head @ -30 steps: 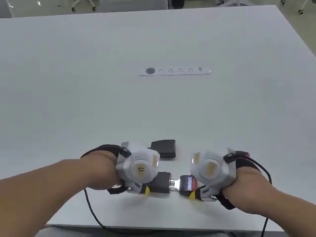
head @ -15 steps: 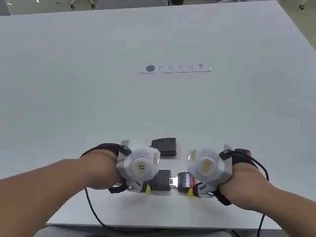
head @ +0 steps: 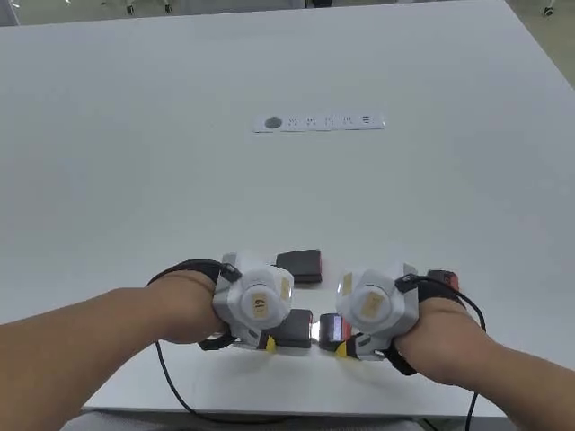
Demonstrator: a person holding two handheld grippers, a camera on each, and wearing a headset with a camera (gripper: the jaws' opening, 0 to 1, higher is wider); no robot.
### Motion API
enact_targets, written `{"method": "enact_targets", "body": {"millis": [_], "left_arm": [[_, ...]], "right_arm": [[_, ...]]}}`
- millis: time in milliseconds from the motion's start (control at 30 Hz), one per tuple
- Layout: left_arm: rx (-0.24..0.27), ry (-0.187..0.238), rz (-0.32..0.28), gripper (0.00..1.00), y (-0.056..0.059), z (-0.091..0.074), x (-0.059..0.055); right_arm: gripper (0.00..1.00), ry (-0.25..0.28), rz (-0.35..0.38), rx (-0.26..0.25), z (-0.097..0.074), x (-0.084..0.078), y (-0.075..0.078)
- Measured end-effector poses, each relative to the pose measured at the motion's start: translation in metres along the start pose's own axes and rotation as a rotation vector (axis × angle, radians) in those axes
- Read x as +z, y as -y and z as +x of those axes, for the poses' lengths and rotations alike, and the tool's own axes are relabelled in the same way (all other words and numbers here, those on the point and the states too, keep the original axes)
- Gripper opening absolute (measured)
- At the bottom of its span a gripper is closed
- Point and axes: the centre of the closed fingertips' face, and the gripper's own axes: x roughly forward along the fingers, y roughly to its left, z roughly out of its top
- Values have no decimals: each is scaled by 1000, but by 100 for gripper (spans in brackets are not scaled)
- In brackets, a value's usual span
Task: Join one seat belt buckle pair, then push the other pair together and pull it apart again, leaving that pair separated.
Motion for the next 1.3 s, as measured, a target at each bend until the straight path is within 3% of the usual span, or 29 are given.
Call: {"method": "enact_targets", "body": {"millis": [200, 233, 267, 533, 733, 967, 1033, 1300], "left_arm": [[-3, 9, 6, 31, 0, 0, 0], [-3, 3, 7, 31, -1, -1, -2], [-2, 9, -2, 31, -1, -1, -2], [-1, 9, -9, 32, -1, 0, -2], [-6, 64, -12, 31, -2, -2, -3], [17, 63, -9, 31, -1, -2, -2], [17, 51, -32, 31, -1, -2, -1], [13, 17, -18, 33, -1, -2, -2]], "right_arm": [[31, 23, 28, -2, 2, 3, -1], [31, 47, 37, -28, 2, 8, 5], [31, 41, 33, -9, 1, 8, 3], [32, 42, 26, -15, 0, 4, -2], [32, 65, 14, -12, -1, 0, -4], [32, 57, 16, 6, 0, -1, -3], [33, 62, 20, 7, 0, -1, -3], [34, 45, 29, 7, 1, 0, -2]]}}
